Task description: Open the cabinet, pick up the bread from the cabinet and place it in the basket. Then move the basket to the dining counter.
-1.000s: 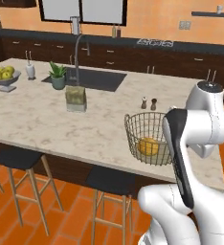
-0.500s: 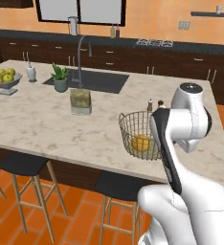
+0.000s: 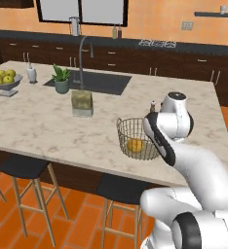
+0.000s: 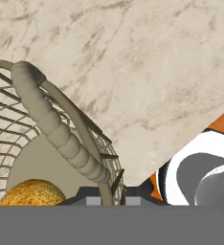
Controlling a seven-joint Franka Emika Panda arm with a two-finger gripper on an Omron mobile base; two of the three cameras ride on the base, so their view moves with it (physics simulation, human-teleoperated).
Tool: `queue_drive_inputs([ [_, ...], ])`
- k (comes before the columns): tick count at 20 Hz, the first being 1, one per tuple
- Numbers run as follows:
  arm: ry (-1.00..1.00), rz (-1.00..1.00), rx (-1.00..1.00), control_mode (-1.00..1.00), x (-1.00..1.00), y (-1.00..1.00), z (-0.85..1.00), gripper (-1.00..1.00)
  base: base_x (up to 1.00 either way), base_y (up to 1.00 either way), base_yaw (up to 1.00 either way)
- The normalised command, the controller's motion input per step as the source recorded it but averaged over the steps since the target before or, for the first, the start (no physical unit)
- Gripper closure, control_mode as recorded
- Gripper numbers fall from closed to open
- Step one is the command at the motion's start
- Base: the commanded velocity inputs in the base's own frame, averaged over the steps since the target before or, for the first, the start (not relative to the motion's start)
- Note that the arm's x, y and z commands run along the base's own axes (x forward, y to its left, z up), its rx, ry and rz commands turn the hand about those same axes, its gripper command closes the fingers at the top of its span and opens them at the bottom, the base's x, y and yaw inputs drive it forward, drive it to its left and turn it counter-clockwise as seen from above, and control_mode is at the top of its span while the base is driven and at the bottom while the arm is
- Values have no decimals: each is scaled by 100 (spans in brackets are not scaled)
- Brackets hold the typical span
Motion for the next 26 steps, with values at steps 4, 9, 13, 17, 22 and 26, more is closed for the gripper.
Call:
queue_drive_inputs([
  [4,0,1,0,-100,100,0,-72,100,0,0,0],
  [9,2,0,0,-100,100,0,-56,100,0,0,0],
  [13,14,0,1,-100,93,0,-42,100,0,0,0],
  [17,17,0,0,-100,56,1,-35,100,0,0,0],
  [22,1,0,0,-100,5,2,-4,-100,0,0,0],
  [26,-1,0,0,-100,0,0,0,-100,0,0,0],
])
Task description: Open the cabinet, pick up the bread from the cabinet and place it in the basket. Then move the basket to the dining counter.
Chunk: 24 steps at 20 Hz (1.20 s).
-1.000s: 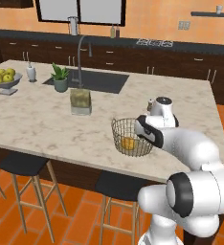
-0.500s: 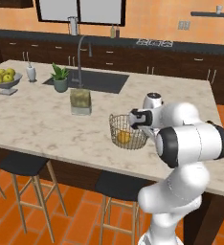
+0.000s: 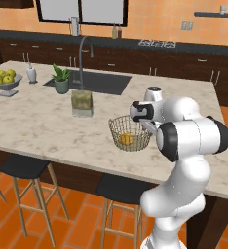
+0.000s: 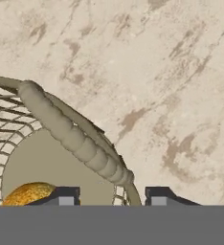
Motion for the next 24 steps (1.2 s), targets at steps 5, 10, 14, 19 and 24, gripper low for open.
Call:
queue_drive_inputs([
  [5,-8,0,0,-100,-14,0,44,-100,0,0,0],
  [10,0,0,0,-100,-91,-1,67,-100,0,0,0],
  [14,0,0,0,-100,-100,0,67,-100,0,0,0],
  [19,-3,3,0,-100,-100,0,63,-100,0,0,0],
  [24,-6,1,0,-100,-100,0,57,-100,0,0,0],
])
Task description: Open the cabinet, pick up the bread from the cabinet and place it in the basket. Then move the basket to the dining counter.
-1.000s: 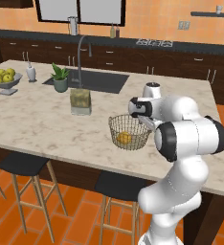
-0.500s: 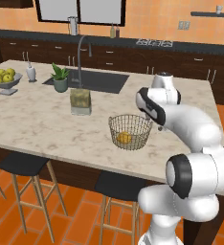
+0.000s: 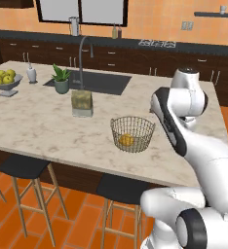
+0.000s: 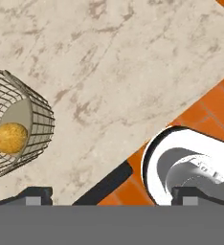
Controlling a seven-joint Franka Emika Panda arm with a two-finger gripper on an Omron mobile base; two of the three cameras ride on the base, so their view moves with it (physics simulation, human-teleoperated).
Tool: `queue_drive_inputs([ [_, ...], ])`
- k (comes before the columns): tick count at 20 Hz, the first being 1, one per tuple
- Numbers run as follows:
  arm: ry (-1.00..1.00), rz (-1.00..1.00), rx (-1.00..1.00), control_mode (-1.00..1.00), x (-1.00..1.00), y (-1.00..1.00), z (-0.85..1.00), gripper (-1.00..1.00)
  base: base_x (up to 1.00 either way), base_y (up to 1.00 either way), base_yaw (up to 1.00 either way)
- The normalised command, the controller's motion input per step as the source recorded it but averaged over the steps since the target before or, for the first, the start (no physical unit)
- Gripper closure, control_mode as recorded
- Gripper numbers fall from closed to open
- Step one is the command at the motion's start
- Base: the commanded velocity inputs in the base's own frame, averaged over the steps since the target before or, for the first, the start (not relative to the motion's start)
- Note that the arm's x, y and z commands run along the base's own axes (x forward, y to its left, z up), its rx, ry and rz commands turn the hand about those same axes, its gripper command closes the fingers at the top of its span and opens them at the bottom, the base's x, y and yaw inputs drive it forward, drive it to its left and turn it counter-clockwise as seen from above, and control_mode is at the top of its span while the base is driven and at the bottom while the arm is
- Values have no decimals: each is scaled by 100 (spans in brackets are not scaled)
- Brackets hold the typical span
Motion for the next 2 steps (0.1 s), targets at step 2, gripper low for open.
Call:
queue_drive_inputs([
  [2,-3,0,0,-100,-100,0,49,-100,0,0,0],
])
